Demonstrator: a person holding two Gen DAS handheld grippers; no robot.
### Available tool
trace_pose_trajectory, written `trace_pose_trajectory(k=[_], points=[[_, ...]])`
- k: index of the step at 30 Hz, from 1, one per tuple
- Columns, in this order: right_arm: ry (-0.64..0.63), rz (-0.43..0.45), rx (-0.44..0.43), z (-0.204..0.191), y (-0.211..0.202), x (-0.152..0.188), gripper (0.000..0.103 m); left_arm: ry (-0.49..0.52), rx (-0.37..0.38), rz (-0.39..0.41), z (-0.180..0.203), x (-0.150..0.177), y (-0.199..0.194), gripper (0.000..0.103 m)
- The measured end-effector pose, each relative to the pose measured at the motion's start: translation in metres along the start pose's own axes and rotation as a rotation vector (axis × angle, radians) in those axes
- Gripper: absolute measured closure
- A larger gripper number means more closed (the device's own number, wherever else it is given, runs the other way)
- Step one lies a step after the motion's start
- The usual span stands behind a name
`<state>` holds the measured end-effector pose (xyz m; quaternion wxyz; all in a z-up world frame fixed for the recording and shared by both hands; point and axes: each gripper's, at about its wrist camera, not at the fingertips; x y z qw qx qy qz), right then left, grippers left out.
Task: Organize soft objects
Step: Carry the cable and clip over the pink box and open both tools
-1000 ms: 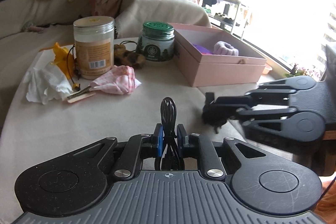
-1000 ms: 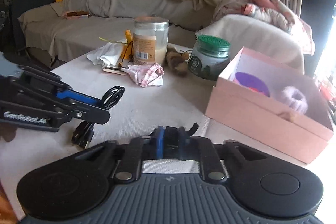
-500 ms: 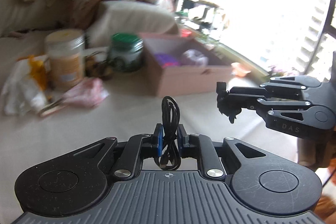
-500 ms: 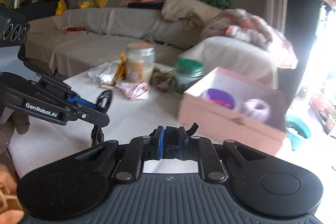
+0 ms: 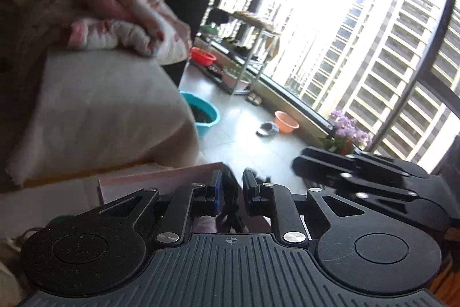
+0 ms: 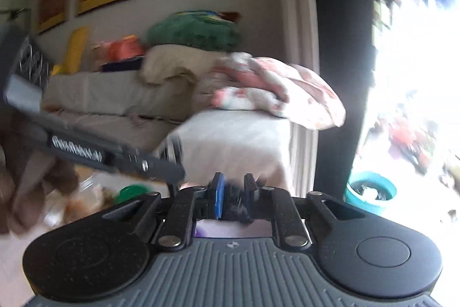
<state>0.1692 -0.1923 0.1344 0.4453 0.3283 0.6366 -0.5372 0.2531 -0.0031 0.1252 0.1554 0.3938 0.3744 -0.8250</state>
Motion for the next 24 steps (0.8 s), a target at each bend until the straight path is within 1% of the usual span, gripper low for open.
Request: trace_pose_trajectory(k=[1,2,4,6,9,11,13,16,17,18,19,21,22,24], points=[[0.017,-0.006,0.014,0.008,0.005,-0.002,0.079,-0.032,-0.033,-0.023,-0.009,-0.001,0.012,0.084],[0.025,-0.008,0.024,0.013,0.009,-0.003,0.077,-0.040,-0.048,-0.044,-0.016,0.000,0.021,0.084],[0.025,-0.008,0.043,0.020,0.013,0.000,0.071,-0.046,-0.027,-0.054,-0.029,0.002,0.022,0.084],[0.013,-0.017,0.047,0.019,0.017,0.003,0.069,-0.055,-0.006,-0.020,-0.039,0.007,0.002,0.083],[-0.004,-0.033,0.021,0.009,0.024,0.006,0.069,-0.041,-0.046,0.048,-0.054,0.015,-0.050,0.083],[-0.012,-0.035,-0.002,-0.004,0.027,0.006,0.067,-0.023,-0.119,0.084,-0.063,0.025,-0.089,0.083],[-0.017,-0.036,-0.031,-0.022,0.030,0.006,0.066,-0.008,-0.213,0.106,-0.076,0.039,-0.131,0.083],[-0.036,-0.048,-0.093,-0.056,0.033,0.008,0.065,0.041,-0.411,0.112,-0.097,0.064,-0.181,0.083],[-0.049,-0.048,-0.116,-0.068,0.032,0.010,0.064,0.043,-0.468,0.109,-0.106,0.074,-0.195,0.083],[-0.063,-0.044,-0.140,-0.082,0.029,0.015,0.061,0.035,-0.511,0.110,-0.116,0.084,-0.208,0.083],[-0.077,-0.041,-0.162,-0.096,0.028,0.020,0.055,0.018,-0.546,0.115,-0.126,0.096,-0.222,0.083],[-0.108,-0.041,-0.196,-0.124,0.025,0.033,0.049,-0.040,-0.609,0.133,-0.148,0.117,-0.243,0.083],[-0.125,-0.052,-0.206,-0.138,0.024,0.040,0.049,-0.077,-0.621,0.141,-0.158,0.126,-0.248,0.083],[-0.143,-0.092,-0.231,-0.163,0.021,0.053,0.049,-0.138,-0.611,0.138,-0.171,0.144,-0.257,0.083]])
Point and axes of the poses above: each gripper's, at about its wrist camera, not at the fingertips, and y roughly the way its jaws point, z to its right, x to its underside, and after that the axes turned 2 degrees about x, right-handed
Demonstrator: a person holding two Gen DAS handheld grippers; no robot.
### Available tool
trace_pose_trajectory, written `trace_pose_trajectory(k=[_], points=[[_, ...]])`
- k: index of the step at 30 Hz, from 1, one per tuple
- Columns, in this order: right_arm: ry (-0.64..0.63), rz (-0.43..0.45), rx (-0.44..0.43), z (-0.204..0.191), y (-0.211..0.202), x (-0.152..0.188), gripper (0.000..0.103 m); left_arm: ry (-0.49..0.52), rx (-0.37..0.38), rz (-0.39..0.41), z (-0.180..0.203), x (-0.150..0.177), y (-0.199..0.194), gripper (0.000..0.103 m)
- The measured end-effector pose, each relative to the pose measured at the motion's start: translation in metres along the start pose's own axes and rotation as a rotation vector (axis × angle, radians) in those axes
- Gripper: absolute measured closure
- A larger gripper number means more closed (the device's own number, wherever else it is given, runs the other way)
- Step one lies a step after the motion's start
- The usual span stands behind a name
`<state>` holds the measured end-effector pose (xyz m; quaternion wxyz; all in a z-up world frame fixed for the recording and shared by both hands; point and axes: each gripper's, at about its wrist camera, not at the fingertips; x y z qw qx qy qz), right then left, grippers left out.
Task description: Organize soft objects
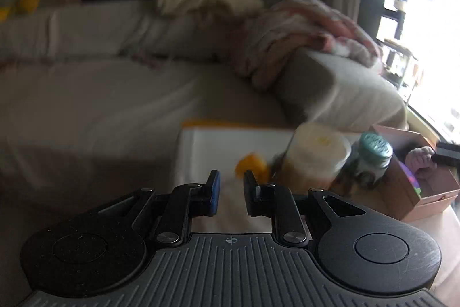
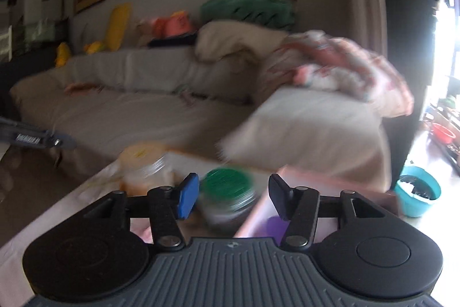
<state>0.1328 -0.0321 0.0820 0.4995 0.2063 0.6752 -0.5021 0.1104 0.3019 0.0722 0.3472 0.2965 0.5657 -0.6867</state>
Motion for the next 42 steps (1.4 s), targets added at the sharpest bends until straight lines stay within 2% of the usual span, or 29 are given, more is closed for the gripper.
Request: trace_pose_trajectory(k=[7,10,16,18,21,25,28,31,35,37,38,39,42], points=[[-0.171,-0.054,-0.087,-0.058,0.003,0.025,0.049,-0.074,0.027,0.016,-0.008,0.011,0.016,0.084],[-0.182,-0.098,-0.119,-0.067,0.011,0.029,0.049,-0.149,0.048,-0.017,-0.011,0.014,0.038,0.083],[-0.136,-0.148,-0.152,-0.067,0.024,0.040,0.049,-0.357,-0.006,-0.103,-0.036,0.025,0.092,0.083],[-0.126,-0.168,-0.150,-0.062,0.030,0.045,0.049,-0.390,0.039,-0.079,-0.041,0.030,0.094,0.080],[-0.114,-0.187,-0.140,-0.057,0.038,0.052,0.049,-0.374,0.140,-0.073,-0.038,0.030,0.092,0.079],[-0.095,-0.197,-0.158,-0.057,0.046,0.055,0.049,-0.280,0.203,0.021,-0.026,0.013,0.071,0.079],[-0.092,-0.195,-0.170,-0.061,0.053,0.055,0.049,-0.245,0.258,-0.027,-0.012,0.003,0.074,0.079],[-0.073,-0.179,-0.179,-0.066,0.055,0.050,0.049,-0.202,0.212,-0.055,0.002,0.002,0.078,0.079],[-0.006,-0.138,-0.191,-0.077,0.060,0.033,0.050,-0.214,0.149,0.059,-0.006,0.006,0.058,0.079],[0.012,-0.136,-0.220,-0.092,0.070,0.021,0.065,-0.211,0.089,0.098,-0.014,0.009,0.050,0.079],[0.019,-0.142,-0.241,-0.100,0.076,0.015,0.067,-0.214,0.070,0.108,-0.018,0.012,0.046,0.079],[0.023,-0.148,-0.260,-0.109,0.083,0.011,0.067,-0.221,0.061,0.111,-0.021,0.015,0.043,0.079],[0.044,-0.174,-0.257,-0.133,0.108,0.002,0.079,-0.247,0.079,0.111,-0.032,0.024,0.037,0.079]])
Point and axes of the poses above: each gripper's, at about its wrist camera, not at the fingertips, and y roughly the way its jaws point, z to its right, x to its underside, and after that the axes turned 2 degrees about x, right-handed
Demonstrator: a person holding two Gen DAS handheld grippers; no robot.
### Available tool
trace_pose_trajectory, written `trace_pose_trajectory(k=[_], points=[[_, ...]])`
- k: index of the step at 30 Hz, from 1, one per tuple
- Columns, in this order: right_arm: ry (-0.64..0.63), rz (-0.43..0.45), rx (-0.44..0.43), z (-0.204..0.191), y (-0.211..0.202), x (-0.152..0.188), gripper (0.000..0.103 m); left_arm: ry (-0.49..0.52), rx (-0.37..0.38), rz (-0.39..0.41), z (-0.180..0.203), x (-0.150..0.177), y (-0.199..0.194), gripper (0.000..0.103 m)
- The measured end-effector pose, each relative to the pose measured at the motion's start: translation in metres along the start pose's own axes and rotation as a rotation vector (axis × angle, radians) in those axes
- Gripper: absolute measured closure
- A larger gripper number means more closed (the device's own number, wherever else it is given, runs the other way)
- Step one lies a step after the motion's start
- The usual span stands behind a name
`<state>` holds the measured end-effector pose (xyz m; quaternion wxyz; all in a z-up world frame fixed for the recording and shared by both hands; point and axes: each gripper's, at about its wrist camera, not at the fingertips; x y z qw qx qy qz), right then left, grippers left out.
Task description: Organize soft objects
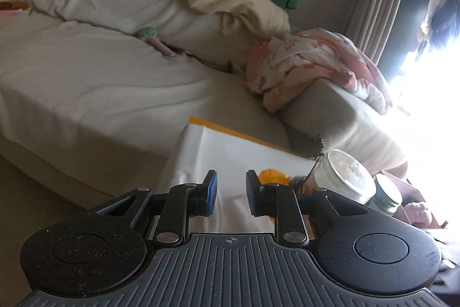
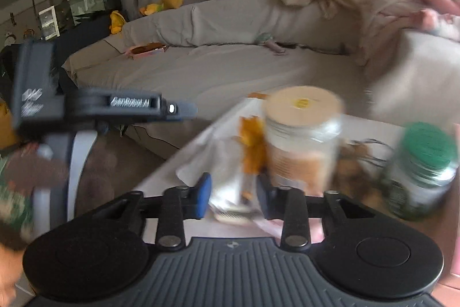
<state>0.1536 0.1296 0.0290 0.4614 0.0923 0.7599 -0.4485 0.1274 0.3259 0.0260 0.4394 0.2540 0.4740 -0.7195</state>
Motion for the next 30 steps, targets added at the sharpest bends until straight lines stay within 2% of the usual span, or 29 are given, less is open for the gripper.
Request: trace_pose_trajectory(k=[5,7,8,14,17,21,26,28,30], points=[[0.039,-0.071,0.038,-0.006,0.044,-0.009,0.081,-0.056,0.025,-0.022,-0.018,0.009,-0.003,0.079],[-0.002,-0.090,0.046,-0.009,0.051,-0.008,0.096,-0.073,0.020,-0.034,-0.024,0.011,0.004,0.079],[-0.021,-0.099,0.036,-0.010,0.051,-0.008,0.099,-0.080,0.013,-0.038,-0.026,0.012,0.007,0.079],[-0.154,-0.053,-0.031,-0.017,-0.008,0.010,0.101,-0.106,0.006,-0.044,-0.028,0.015,0.015,0.079],[-0.189,-0.056,0.023,-0.010,-0.039,0.030,0.101,-0.101,-0.003,-0.043,-0.024,0.014,0.022,0.079],[-0.136,-0.076,0.139,0.020,-0.069,0.060,0.101,-0.126,-0.015,-0.045,-0.018,0.014,0.039,0.079],[-0.095,-0.074,0.239,0.051,-0.102,0.093,0.101,-0.145,0.018,-0.108,-0.004,0.016,0.058,0.079],[-0.109,-0.060,0.246,0.055,-0.110,0.104,0.099,-0.108,0.048,-0.140,0.009,0.018,0.062,0.079],[-0.132,-0.046,0.258,0.056,-0.113,0.112,0.096,-0.008,0.058,-0.171,0.028,0.022,0.064,0.079]])
Point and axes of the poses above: each gripper's, at about its wrist camera, not at the fingertips, and y roughly the way its jaws point, z to its right, x to its underside, and after that the axes turned 2 degrees about x, right-handed
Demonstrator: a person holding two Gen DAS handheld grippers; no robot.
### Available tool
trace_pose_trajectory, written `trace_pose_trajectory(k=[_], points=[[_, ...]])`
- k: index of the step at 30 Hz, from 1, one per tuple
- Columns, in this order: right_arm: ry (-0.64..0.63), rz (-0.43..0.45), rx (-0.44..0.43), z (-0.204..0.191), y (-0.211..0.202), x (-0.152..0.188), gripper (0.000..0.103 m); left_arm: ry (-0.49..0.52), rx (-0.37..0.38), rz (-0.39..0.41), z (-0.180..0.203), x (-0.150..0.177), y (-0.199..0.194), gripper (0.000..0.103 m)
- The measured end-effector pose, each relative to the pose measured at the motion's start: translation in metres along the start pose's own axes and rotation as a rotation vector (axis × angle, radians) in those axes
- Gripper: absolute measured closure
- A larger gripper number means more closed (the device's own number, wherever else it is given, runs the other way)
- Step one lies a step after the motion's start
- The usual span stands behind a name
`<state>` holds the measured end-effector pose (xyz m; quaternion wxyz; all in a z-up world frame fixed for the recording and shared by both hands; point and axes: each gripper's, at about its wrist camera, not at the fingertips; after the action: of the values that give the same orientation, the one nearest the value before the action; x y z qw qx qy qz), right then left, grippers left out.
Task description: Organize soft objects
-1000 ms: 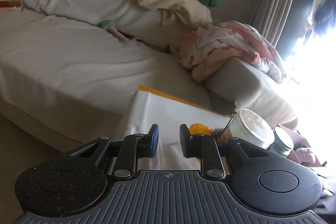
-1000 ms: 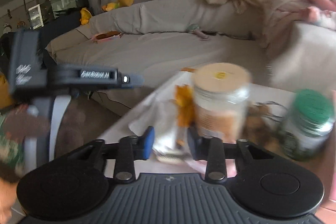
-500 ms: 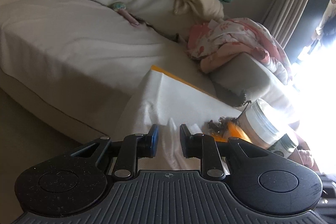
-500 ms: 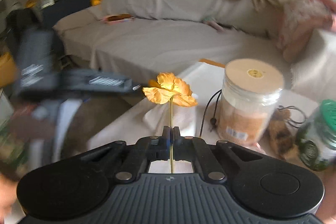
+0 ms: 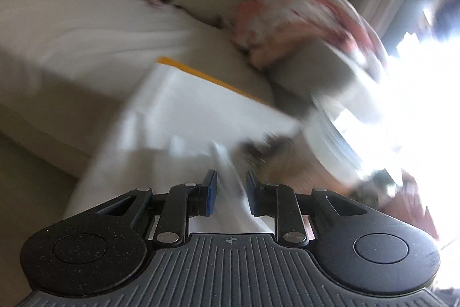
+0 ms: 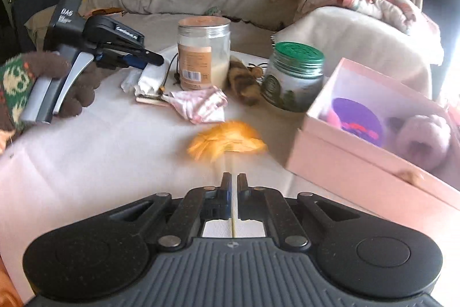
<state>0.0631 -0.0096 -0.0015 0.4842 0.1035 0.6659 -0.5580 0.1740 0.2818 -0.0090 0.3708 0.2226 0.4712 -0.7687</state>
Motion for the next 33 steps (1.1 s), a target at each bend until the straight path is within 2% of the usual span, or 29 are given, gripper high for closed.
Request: trace_pose_trajectory(k=[2,4,5,6,9,13,15,17,19,22,24,27,29,33], points=[[-0.002,0.006,0.018,0.002,0.000,0.007,0.091,0.150,-0.049,-0.019,0.022,0.007,0.002,0.078],[0.020,0.009,0.019,0.006,0.002,0.014,0.088,0.301,-0.159,-0.018,0.041,0.016,0.005,0.078],[0.034,0.023,0.017,0.008,0.000,0.017,0.087,0.352,-0.205,-0.014,0.046,0.022,0.006,0.077],[0.043,0.029,0.019,0.008,-0.001,0.019,0.084,0.383,-0.236,-0.013,0.049,0.025,0.007,0.072],[0.068,0.034,0.013,0.011,-0.001,0.021,0.081,0.434,-0.284,-0.016,0.047,0.027,0.005,0.061],[0.109,0.033,0.009,0.017,0.001,0.022,0.074,0.464,-0.377,0.014,0.040,0.022,-0.006,0.060],[0.115,0.031,0.010,0.017,0.002,0.022,0.073,0.412,-0.382,0.026,0.027,0.015,-0.013,0.062],[0.117,0.033,0.007,0.017,0.002,0.022,0.073,0.313,-0.338,0.055,0.008,0.008,-0.021,0.063],[0.119,0.030,-0.001,0.018,0.002,0.023,0.069,0.157,-0.275,0.054,-0.014,0.000,-0.023,0.064],[0.125,0.024,-0.004,0.018,0.003,0.022,0.068,-0.085,-0.132,0.041,-0.050,-0.005,-0.021,0.064],[0.125,0.024,-0.005,0.018,0.003,0.022,0.068,-0.192,-0.061,0.052,-0.064,-0.005,-0.021,0.065],[0.123,0.025,-0.006,0.018,0.004,0.022,0.067,-0.313,0.052,0.025,-0.074,-0.003,-0.017,0.065],[0.121,0.024,-0.005,0.017,0.004,0.022,0.066,-0.310,0.095,0.006,-0.069,-0.002,-0.014,0.065],[0.121,0.024,-0.005,0.017,0.004,0.022,0.066,-0.124,0.057,-0.015,-0.038,-0.005,-0.008,0.065]])
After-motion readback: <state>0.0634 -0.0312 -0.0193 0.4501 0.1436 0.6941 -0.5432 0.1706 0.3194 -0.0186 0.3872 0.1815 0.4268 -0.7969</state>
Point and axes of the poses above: each gripper's, at about its wrist camera, not at the fingertips, and y roughly the way its jaws point, z to its right, x to its underside, and after that the axes turned 2 degrees about x, right-handed
